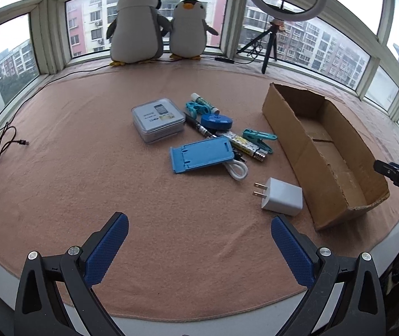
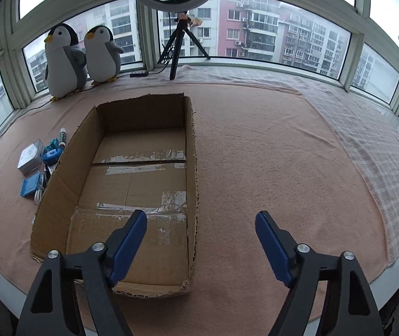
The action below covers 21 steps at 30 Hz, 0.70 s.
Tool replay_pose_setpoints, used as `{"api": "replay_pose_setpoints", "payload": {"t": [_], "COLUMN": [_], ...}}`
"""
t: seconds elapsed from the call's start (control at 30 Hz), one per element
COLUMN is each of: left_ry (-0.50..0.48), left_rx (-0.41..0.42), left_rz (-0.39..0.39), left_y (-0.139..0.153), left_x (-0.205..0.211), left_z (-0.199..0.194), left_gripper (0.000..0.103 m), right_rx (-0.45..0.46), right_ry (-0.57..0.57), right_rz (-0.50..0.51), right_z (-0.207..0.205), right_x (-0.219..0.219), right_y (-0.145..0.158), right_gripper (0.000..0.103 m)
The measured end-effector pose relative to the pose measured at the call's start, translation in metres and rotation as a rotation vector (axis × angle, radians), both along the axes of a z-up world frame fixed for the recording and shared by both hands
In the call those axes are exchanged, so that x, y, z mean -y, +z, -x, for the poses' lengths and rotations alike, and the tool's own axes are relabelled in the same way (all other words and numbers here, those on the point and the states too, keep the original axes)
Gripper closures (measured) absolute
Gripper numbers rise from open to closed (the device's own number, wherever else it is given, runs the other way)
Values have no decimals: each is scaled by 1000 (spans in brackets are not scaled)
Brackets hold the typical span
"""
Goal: Organize rigid objects
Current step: 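Clamp the cardboard box side wall with the right tool while the left tool approaches the white charger plug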
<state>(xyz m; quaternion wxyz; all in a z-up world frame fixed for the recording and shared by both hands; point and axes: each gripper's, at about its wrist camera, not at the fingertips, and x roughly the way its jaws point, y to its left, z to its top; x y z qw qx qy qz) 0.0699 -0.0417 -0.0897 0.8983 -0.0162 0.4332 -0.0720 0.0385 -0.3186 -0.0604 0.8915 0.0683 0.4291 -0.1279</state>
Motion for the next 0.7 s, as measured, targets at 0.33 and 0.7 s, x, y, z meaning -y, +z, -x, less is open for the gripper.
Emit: {"api": "replay_pose_setpoints", "payload": {"t": [0.33, 0.7], "left_ry": [-215, -298], "left_rx": [4, -4], "left_rz": [-93, -144], "left_y": [-15, -29], "left_x": [60, 91], "left_z": [-22, -39], "left_gripper": [0, 6], "right_rx": [-145, -192], "right_ry": [31, 51], "right_rz": [-81, -84], "right_z": [-21, -27], "right_x": [9, 2], "right_y": [-29, -42], "right_gripper": [77, 92]}}
